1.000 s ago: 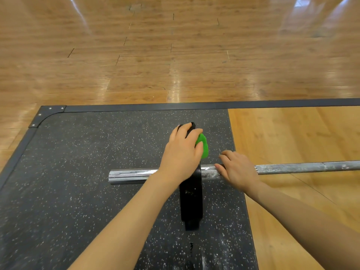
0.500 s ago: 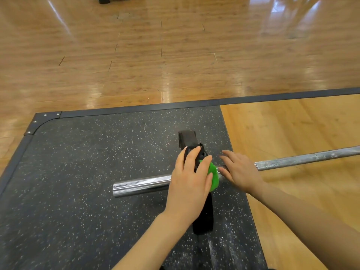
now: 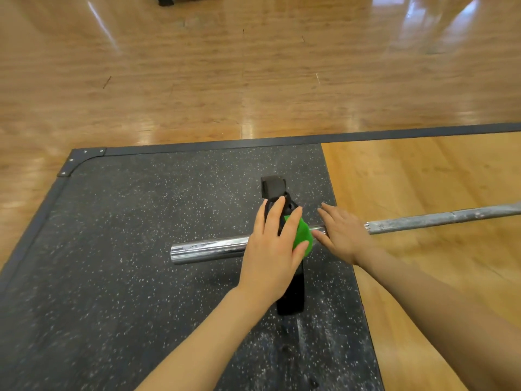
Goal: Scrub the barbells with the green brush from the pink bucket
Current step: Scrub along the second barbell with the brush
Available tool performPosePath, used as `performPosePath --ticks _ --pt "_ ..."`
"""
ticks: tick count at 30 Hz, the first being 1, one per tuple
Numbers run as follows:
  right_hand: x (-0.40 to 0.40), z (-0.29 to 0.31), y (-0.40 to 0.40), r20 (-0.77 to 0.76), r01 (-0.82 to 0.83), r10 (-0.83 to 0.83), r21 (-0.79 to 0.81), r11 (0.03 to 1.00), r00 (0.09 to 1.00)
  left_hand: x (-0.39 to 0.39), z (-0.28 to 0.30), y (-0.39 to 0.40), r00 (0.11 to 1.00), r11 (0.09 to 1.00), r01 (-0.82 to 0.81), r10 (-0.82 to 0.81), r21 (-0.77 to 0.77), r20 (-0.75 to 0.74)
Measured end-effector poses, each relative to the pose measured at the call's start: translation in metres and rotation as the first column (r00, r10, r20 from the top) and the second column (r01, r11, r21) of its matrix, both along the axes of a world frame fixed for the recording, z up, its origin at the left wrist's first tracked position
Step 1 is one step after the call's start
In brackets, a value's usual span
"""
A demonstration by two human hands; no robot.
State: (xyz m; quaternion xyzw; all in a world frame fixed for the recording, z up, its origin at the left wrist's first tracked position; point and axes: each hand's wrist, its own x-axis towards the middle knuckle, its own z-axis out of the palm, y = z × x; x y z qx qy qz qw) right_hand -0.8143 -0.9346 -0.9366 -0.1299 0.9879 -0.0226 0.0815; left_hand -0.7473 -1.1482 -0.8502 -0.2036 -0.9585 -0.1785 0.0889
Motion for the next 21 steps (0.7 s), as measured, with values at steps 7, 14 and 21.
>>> performPosePath --ticks 7,14,21 --pt "0.008 -0.007 0.005 -0.074 -0.04 0.035 -0.067 0.997 0.997 -0.019 0.002 0.017 0.994 0.994 -0.111 0.111 0.016 -0.016" --pt "0.02 -0.006 0.008 -0.074 -0.054 0.047 -0.092 0.994 0.996 0.022 -0.006 0.023 0.988 0.989 -0.15 0.15 0.005 -0.034" --pt "0.037 -0.012 0.01 -0.067 -0.05 0.044 -0.085 0.995 0.997 0.026 -0.005 0.023 0.992 0.993 -0.121 0.121 0.009 -0.035"
